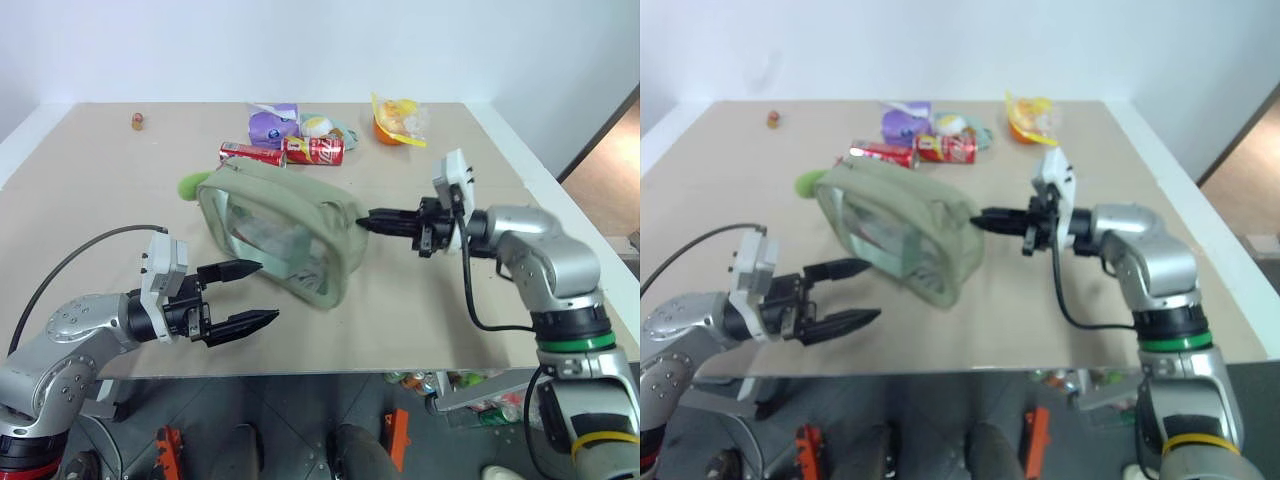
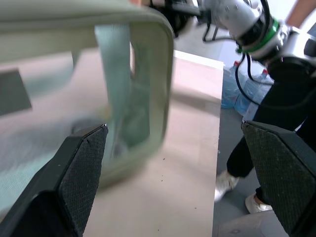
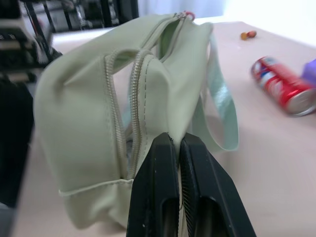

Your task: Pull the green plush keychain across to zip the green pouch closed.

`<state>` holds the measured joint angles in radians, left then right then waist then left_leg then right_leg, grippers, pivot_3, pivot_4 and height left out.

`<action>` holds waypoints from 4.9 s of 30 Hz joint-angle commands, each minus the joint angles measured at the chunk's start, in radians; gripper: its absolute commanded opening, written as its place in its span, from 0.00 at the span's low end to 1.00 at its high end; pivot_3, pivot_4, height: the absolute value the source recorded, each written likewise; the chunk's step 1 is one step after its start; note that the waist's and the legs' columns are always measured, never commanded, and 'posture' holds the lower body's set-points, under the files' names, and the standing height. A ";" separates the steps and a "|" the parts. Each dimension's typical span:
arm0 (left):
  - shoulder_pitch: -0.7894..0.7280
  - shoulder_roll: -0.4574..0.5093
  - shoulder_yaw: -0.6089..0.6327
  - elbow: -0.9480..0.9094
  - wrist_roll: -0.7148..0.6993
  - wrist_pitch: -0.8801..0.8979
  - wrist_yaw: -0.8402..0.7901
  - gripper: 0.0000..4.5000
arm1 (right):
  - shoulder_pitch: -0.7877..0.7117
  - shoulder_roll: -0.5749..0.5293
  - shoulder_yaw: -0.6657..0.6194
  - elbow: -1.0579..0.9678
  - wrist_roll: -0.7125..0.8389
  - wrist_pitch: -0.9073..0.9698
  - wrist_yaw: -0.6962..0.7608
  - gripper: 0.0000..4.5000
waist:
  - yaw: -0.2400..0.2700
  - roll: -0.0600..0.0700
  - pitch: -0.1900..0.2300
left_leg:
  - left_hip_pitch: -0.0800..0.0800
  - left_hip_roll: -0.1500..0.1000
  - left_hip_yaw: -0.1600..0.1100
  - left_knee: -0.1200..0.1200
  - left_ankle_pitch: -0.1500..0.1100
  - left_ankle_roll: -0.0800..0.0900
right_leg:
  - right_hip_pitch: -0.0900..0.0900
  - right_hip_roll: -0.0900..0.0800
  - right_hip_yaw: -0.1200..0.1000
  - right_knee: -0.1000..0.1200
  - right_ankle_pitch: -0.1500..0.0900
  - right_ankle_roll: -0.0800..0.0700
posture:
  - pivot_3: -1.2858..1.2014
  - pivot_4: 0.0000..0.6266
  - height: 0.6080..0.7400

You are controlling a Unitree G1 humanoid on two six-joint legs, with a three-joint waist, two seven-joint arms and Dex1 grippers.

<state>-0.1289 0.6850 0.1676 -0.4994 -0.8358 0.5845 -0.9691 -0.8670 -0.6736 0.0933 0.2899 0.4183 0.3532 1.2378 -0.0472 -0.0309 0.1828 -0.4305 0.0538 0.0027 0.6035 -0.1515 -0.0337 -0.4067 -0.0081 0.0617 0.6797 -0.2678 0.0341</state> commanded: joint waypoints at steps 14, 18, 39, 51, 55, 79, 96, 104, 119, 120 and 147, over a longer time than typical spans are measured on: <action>0.005 0.001 0.004 -0.049 -0.005 -0.015 0.024 1.00 | -0.242 0.027 -0.115 0.478 -0.135 -0.359 0.050 0.70 | 0.000 0.001 0.000 | 0.000 0.001 0.000 -0.001 -0.001 -0.002 | 0.000 0.001 0.001 0.000 0.000 -0.003 | 0.52 0.24 1.00; -0.013 0.010 0.003 -0.050 -0.023 -0.009 0.007 1.00 | -0.137 -0.019 -0.214 0.234 -0.050 -0.189 -0.031 0.99 | 0.003 0.001 0.001 | 0.000 0.001 0.000 -0.001 -0.001 -0.002 | 0.000 0.001 0.000 0.001 0.000 -0.002 | 0.52 0.24 1.00; -0.165 -0.071 -0.050 0.027 0.090 -0.113 0.042 1.00 | 0.390 0.132 -0.196 -0.708 0.195 0.310 -0.532 0.99 | 0.003 0.001 0.000 | 0.000 0.003 0.000 0.002 -0.001 -0.003 | 0.000 0.004 0.002 0.001 0.001 0.000 | 0.52 0.24 1.00; -0.197 -0.090 -0.077 0.048 0.120 -0.124 0.062 1.00 | 0.433 0.120 -0.157 -0.671 0.120 0.232 -0.514 0.51 | 0.002 0.000 0.000 | 0.000 0.004 -0.001 0.001 -0.001 -0.003 | 0.000 0.005 0.001 0.001 0.001 0.000 | 0.52 0.24 1.00; -0.198 -0.090 -0.076 0.050 0.119 -0.122 0.064 1.00 | 0.442 0.120 -0.153 -0.670 0.105 0.217 -0.512 0.19 | 0.002 0.000 0.000 | 0.000 0.004 -0.001 0.001 -0.001 -0.003 | 0.000 0.005 0.001 0.001 0.001 0.000 | 0.52 0.24 1.00; -0.204 -0.066 -0.071 0.065 0.110 -0.100 0.058 1.00 | 0.165 -0.073 -0.147 -0.132 0.010 -0.237 0.037 0.02 | 0.001 0.000 0.000 | 0.000 0.003 -0.001 0.001 -0.001 -0.003 | 0.000 0.005 0.001 0.001 0.000 0.000 | 0.52 0.24 1.00; -0.212 0.008 0.158 0.120 -0.004 0.000 0.222 1.00 | 0.160 -0.048 -0.124 -0.058 -0.050 -0.355 0.083 0.02 | -0.002 0.000 0.000 | 0.003 0.007 -0.001 0.001 -0.001 -0.003 | 0.001 0.009 0.002 0.002 0.002 -0.003 | 0.52 0.24 1.00; -0.250 0.000 0.074 0.292 0.146 -0.126 0.137 1.00 | 0.158 -0.049 -0.125 -0.067 -0.061 -0.345 0.051 0.02 | 0.001 0.000 0.000 | 0.003 0.007 0.001 0.001 -0.001 -0.003 | 0.001 0.008 0.003 0.002 0.002 -0.002 | 0.52 0.24 1.00; -0.315 -0.042 0.040 0.358 0.154 -0.131 0.093 0.51 | 0.202 -0.088 -0.149 -0.127 -0.060 -0.323 0.014 0.00 | 0.002 0.000 0.000 | 0.002 0.006 0.002 0.001 -0.001 -0.004 | 0.000 0.007 0.004 0.002 0.002 -0.001 | 0.52 0.24 1.00; -0.316 -0.042 0.036 0.363 0.157 -0.131 0.089 0.43 | 0.204 -0.089 -0.149 -0.130 -0.061 -0.322 0.013 0.00 | 0.002 0.000 0.000 | 0.002 0.006 0.002 0.001 -0.001 -0.004 | 0.000 0.007 0.004 0.002 0.002 -0.001 | 0.52 0.24 1.00; -0.647 -0.111 -0.033 0.459 0.255 -0.199 0.074 0.00 | 0.209 -0.090 -0.135 -0.108 -0.077 -0.336 0.012 0.00 | 0.002 0.000 0.000 | 0.001 0.005 0.001 0.002 -0.001 -0.004 | 0.001 0.007 0.004 0.002 0.002 0.000 | 0.52 0.24 1.00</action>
<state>-0.7559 0.5819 0.1482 -0.0500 -0.5904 0.4086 -0.8839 -0.6516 -0.7478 -0.0257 0.1882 0.3471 0.0304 1.2445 -0.0451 -0.0305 0.1830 -0.4291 0.0588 0.0041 0.6051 -0.1522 -0.0374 -0.4057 -0.0011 0.0655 0.6813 -0.2655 0.0344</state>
